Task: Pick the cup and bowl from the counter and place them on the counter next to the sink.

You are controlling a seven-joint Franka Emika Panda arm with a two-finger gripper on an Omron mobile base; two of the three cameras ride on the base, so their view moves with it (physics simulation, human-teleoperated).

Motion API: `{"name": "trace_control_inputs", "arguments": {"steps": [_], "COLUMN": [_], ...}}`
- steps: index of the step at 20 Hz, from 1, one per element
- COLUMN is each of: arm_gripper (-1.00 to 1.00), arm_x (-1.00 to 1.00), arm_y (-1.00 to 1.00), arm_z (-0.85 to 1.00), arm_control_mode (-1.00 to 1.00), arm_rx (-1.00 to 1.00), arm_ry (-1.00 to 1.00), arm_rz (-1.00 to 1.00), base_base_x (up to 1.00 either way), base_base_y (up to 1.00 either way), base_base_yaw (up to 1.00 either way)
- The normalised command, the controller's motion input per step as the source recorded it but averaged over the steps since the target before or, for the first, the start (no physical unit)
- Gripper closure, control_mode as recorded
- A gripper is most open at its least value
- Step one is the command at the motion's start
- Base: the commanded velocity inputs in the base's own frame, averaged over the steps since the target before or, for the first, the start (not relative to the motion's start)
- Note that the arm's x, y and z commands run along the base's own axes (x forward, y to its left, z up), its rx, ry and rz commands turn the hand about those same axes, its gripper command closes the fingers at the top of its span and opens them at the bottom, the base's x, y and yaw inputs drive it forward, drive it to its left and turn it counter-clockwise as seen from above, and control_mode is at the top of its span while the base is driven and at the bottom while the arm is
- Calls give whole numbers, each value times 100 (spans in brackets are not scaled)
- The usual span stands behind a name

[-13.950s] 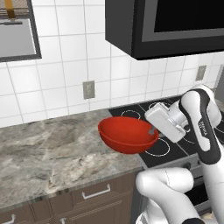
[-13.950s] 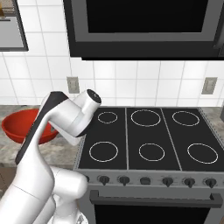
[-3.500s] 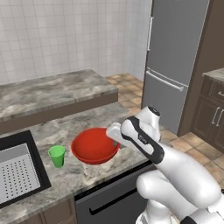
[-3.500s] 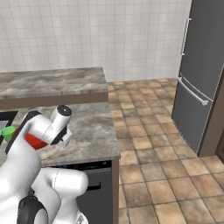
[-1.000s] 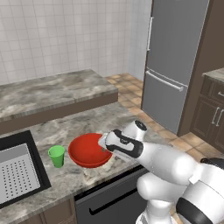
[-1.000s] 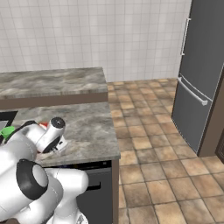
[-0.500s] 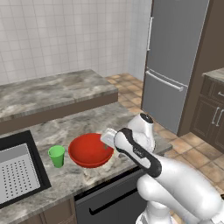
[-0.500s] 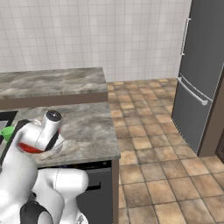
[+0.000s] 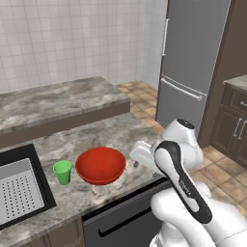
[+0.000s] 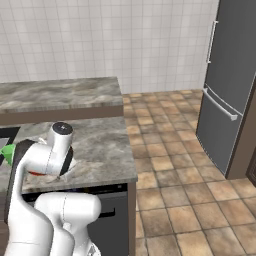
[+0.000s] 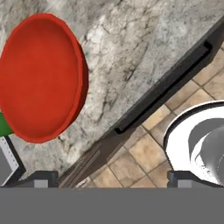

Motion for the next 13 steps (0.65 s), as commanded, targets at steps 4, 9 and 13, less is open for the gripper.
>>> {"name": "trace_control_inputs", "arguments": {"steps": [4,9,13], "arm_gripper": [-100,-100,-100], "arm_x": [-74,-80,-96], "arm_y": [-48,-10,0], "arm_z": [53,64,69], "arm_control_mode": [-100,-100,-100], "arm_rx": [-6,-7,-12], "arm_ry": [5,3,0], "arm_rz": [1,12,26], "base_base_x": [0,0,0], "base_base_y": [0,0,0], "base_base_yaw": [0,0,0]}}
